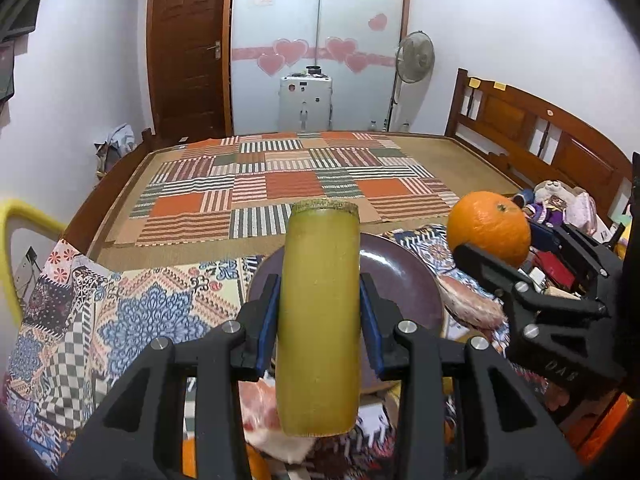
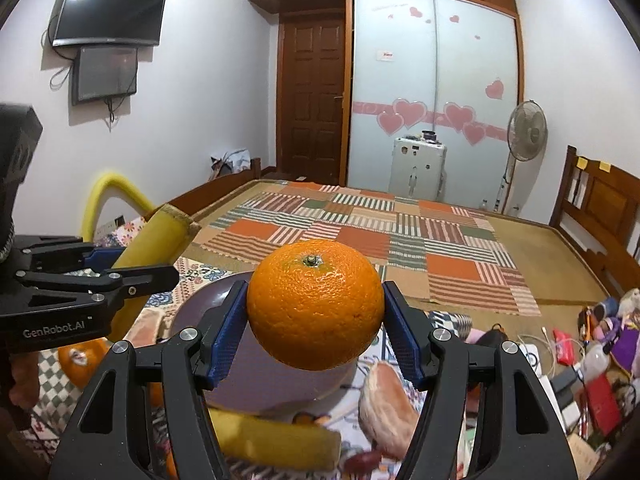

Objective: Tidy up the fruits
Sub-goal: 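Carry the orange with the right tool while the left tool carries the yellow cylinder to the purple plate, then lower the orange onto the plate and open the right tool while the left tool releases the cylinder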

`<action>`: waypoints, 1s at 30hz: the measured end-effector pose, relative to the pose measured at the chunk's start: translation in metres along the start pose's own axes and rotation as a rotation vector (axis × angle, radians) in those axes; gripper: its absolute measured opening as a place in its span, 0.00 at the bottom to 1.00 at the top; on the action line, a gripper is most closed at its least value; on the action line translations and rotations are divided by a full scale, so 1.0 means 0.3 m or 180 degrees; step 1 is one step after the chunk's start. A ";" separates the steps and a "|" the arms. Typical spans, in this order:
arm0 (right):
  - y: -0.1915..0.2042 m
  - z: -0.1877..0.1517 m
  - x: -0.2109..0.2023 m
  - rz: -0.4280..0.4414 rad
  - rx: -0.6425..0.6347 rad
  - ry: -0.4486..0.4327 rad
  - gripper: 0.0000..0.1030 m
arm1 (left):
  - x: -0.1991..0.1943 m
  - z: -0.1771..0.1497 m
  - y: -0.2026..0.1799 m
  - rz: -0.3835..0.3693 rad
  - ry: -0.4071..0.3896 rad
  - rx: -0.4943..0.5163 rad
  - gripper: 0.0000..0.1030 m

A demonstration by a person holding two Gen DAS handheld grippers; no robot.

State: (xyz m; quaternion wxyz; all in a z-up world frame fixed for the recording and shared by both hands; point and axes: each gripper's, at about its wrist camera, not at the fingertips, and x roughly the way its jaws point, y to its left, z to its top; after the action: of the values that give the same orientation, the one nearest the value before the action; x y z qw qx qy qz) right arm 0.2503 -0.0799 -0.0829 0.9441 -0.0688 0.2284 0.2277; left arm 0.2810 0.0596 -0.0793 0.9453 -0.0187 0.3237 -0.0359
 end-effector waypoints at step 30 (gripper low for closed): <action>-0.046 0.026 0.342 0.0216 -0.0157 0.1292 0.60 | 0.399 0.094 0.098 0.0017 0.1250 -0.0600 0.36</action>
State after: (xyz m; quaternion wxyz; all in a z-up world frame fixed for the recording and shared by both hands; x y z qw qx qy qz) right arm 0.3409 -0.0494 -0.1230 0.8685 -0.1287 0.4105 0.2464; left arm 0.3941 0.0797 -0.1318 0.8583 -0.0987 0.5036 -0.0059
